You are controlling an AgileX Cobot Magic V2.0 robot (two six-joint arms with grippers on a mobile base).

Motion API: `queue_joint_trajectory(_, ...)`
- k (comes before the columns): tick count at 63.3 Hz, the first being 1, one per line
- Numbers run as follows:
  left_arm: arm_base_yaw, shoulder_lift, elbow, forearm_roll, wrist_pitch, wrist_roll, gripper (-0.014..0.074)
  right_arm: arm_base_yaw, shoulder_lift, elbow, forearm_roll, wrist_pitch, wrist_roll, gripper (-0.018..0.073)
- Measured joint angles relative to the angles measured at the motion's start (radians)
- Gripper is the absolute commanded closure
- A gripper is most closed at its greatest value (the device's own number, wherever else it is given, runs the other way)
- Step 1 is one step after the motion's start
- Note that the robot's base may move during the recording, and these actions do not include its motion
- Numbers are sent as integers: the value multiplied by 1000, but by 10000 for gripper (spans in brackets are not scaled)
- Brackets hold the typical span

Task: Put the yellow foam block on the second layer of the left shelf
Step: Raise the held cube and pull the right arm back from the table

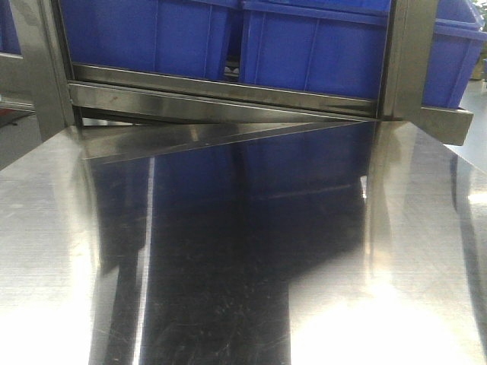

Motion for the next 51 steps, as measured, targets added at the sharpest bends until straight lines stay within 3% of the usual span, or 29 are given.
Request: queue_joint_trajectory(51, 0, 0, 0, 0, 0, 0, 460, 0, -47, 0, 0, -20, 0, 272)
